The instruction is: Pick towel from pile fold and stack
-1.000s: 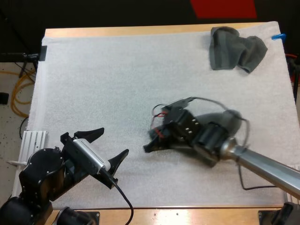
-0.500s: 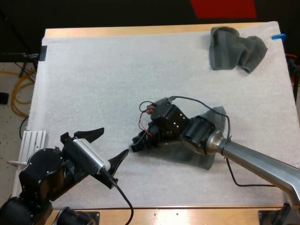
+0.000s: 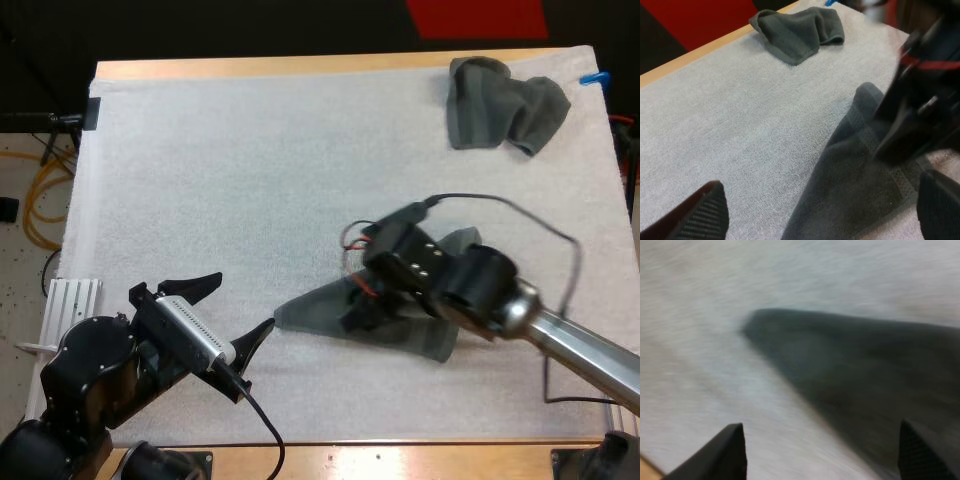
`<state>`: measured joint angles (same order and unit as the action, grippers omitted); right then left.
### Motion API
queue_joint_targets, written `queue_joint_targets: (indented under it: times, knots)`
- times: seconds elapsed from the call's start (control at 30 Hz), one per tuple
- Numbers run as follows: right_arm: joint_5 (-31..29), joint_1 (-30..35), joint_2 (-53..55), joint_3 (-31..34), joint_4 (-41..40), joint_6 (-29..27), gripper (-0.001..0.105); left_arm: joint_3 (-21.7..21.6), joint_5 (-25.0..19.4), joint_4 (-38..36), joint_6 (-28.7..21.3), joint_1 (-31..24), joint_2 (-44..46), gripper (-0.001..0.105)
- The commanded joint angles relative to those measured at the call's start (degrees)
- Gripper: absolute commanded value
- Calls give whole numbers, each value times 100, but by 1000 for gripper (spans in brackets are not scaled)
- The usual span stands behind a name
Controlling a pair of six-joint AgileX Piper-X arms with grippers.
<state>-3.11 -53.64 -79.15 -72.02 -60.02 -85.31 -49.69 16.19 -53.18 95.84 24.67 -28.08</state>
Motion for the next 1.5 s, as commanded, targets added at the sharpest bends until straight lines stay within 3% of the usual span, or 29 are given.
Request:
queue_joint_targets:
  times: [0.0, 0.27, 0.4, 0.57, 0.73, 1.03, 1.2, 1.47]
  knots:
    - [-243, 12, 160, -55, -277, -73, 62, -51, -16, 35, 26, 25, 24, 75]
    - [-731, 12, 1045, 325, -931, 455, 62, -51, -16, 35, 26, 25, 24, 75]
    - [-731, 13, 1564, 1145, -929, 1041, 62, -51, -52, -130, 26, 25, 24, 75]
    - [-714, 70, 2105, 2271, -525, 1655, 62, -29, -711, -828, 26, 25, -15, 75]
    - [-103, 573, 2274, 3327, 349, 2171, 62, 133, -872, -1346, 26, 25, -194, 75]
    - [1387, 1954, 2274, 4654, 2207, 2902, 62, 345, -872, -1467, 26, 25, -391, 75]
    - [1974, 2282, 2147, 4939, 2862, 3118, 62, 345, -872, -1383, 26, 25, -391, 75]
    - [2497, 2282, 1198, 5024, 3728, 3234, 62, 345, -872, -1380, 26, 25, -391, 75]
